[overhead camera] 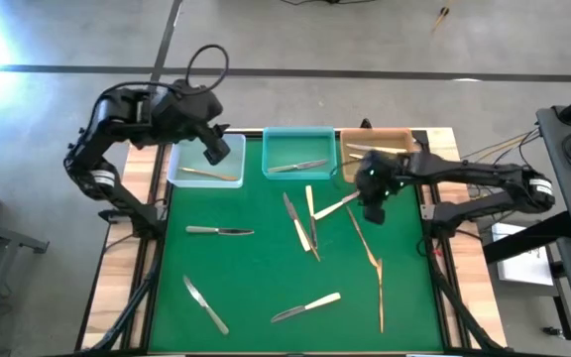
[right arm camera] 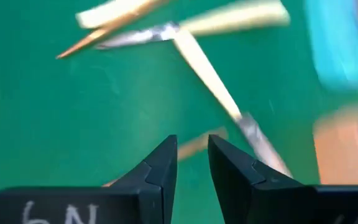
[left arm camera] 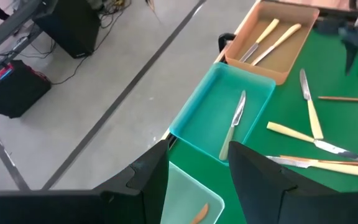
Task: Sort silverware by color (type)
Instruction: Put the yellow table knife into the white bin
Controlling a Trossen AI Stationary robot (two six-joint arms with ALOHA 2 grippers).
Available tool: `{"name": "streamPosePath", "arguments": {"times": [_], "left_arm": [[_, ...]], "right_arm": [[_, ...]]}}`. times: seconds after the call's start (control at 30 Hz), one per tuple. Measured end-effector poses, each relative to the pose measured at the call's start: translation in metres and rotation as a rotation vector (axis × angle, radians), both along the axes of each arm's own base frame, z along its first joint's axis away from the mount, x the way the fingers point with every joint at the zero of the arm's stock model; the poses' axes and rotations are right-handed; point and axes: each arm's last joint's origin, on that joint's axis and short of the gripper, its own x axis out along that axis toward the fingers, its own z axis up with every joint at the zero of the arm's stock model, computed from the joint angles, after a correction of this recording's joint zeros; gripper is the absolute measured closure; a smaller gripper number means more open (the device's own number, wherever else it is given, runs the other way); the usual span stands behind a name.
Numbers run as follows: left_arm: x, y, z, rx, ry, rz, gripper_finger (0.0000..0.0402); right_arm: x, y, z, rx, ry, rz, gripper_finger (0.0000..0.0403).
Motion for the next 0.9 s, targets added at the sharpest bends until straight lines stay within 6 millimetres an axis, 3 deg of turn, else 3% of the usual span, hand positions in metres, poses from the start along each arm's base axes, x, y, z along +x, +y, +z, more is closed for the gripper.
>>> {"name": "streamPosePath", "arguments": {"times": [0.2, 0.57, 0.9], "left_arm": [[-0.020, -0.004, 0.009, -0.025, -0.065, -0.009, 0.0251], [-0.060, -0.013, 0.024, -0.132, -0.214, -0.049, 0.0251], [-0.080, -0.017, 0.029, -0.167, -0.278, -0.061, 0.0251]], "right_arm": [[0.037, 0.023, -0.013, -0.184, -0.123, 0.385, 0.0312], [0.085, 0.018, -0.036, -0.238, -0.065, 0.420, 0.0307], [0.116, 0.013, -0.065, -0.214, 0.143, 0.547, 0.0307]]}}
